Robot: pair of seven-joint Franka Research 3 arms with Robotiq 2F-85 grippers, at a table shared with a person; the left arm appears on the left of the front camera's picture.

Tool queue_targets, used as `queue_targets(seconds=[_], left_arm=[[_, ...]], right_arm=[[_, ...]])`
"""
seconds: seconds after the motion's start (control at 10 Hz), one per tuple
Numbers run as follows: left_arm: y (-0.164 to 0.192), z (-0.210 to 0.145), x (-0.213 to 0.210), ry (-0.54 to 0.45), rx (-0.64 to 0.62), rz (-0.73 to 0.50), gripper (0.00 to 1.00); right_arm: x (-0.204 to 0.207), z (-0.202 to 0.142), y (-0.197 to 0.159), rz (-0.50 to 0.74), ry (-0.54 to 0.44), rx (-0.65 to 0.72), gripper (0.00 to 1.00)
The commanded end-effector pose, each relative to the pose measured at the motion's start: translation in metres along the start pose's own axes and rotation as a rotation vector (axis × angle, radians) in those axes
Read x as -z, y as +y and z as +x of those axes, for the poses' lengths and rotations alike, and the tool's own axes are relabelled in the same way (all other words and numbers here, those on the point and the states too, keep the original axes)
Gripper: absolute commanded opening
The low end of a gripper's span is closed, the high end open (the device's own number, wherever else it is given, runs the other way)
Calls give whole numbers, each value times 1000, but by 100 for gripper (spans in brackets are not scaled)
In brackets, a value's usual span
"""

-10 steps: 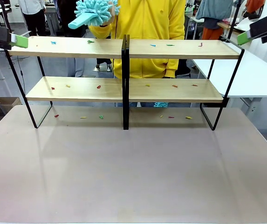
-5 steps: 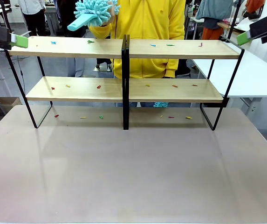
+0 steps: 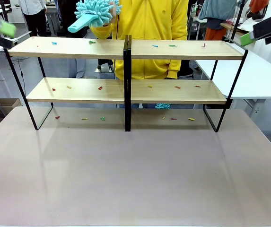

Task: Clean the shelves.
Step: Pick up the Duster when the human hands it over.

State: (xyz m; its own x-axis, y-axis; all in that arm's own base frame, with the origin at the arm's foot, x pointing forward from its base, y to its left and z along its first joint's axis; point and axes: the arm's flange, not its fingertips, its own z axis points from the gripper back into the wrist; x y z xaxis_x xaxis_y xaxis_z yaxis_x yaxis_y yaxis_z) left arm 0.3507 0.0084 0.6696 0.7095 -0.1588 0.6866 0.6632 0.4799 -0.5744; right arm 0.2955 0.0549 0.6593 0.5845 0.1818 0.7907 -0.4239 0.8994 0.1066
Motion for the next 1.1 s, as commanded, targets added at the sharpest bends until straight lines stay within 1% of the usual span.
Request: queue_targets(seconds=[0.0,0.1,0.2,0.3,0.4,0.5,0.6,0.8,0.9,1.0], left_arm=[[25,71,-20,117,-267,-239,100],[24,75,-4,146,-215,-223,100],[11,30,-15,29,-83,-125,100],[17,54,-14,72,-142,-215,100],[18,56,4,204,-159,-199,100],[30,75,20,200,-268,-255,100],[41,96,33,155,-336,-250,100],[47,130,62,112,-415,-343,100],[47,146,77,116,-452,-363,100],[49,159,93,134,-490,-333,100]], right_arm=[[0,0,-1,1,-1,2,100],[0,0,-1,1,-1,2,100],[0,0,-1,1,-1,2,100],[0,0,-1,1,-1,2,100],[0,0,-1,1,-1,2,100],[0,0,-1,1,-1,2,100],[0,0,-1,1,-1,2,100],[0,0,-1,1,-1,2,100],[0,0,-1,1,-1,2,100],[0,0,-1,1,-1,2,100]])
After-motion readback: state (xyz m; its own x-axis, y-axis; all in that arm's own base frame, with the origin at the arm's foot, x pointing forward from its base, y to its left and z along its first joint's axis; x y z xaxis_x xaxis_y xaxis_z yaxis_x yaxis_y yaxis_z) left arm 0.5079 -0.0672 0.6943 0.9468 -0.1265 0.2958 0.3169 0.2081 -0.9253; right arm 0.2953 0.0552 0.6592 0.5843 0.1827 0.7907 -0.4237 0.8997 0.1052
